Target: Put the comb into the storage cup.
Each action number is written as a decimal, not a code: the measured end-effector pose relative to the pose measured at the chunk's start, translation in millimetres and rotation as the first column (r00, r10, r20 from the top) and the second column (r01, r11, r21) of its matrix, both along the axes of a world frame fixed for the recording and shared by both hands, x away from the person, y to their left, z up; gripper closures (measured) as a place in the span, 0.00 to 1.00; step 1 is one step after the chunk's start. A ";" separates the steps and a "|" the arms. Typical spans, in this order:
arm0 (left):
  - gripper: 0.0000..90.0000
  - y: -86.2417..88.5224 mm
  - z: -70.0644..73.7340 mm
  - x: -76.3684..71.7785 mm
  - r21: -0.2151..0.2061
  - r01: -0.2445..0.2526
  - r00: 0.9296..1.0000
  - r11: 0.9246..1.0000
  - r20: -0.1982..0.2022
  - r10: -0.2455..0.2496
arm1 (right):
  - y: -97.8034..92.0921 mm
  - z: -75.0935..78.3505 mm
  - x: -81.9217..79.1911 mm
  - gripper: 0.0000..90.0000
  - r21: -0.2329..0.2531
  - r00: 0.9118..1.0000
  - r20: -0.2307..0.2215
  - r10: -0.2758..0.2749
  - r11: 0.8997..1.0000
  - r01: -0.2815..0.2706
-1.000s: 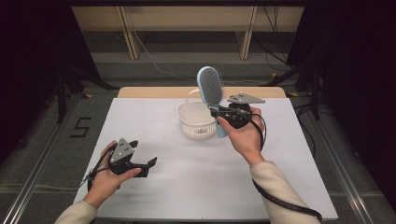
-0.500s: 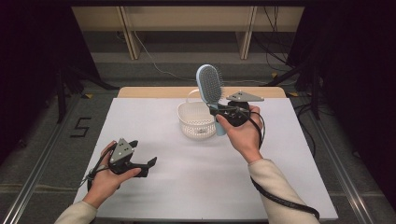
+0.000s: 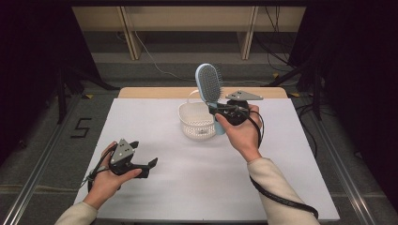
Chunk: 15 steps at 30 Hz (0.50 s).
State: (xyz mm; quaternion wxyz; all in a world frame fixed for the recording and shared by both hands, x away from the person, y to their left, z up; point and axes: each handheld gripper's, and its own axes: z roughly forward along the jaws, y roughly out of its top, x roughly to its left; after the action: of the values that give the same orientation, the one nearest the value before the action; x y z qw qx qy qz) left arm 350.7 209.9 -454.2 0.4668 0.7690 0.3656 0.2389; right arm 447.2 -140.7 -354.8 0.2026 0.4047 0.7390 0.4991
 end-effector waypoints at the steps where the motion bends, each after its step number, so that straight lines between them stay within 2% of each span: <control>1: 0.06 0.1 0.1 0.0 0.000 0.000 1.000 1.000 0.000 0.000 | 0.3 0.1 0.4 0.78 0.002 1.000 0.001 0.000 1.000 0.000; 15: 0.06 0.0 -0.2 0.2 0.000 0.003 1.000 1.000 -0.001 -0.003 | 3.6 -0.6 5.3 0.78 0.009 1.000 0.003 -0.006 1.000 0.006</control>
State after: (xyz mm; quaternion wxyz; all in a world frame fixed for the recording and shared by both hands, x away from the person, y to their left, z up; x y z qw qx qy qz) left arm 350.8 209.9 -454.4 0.4669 0.7697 0.3647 0.2378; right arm 452.5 -137.1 -355.4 0.2032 0.4070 0.7353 0.5023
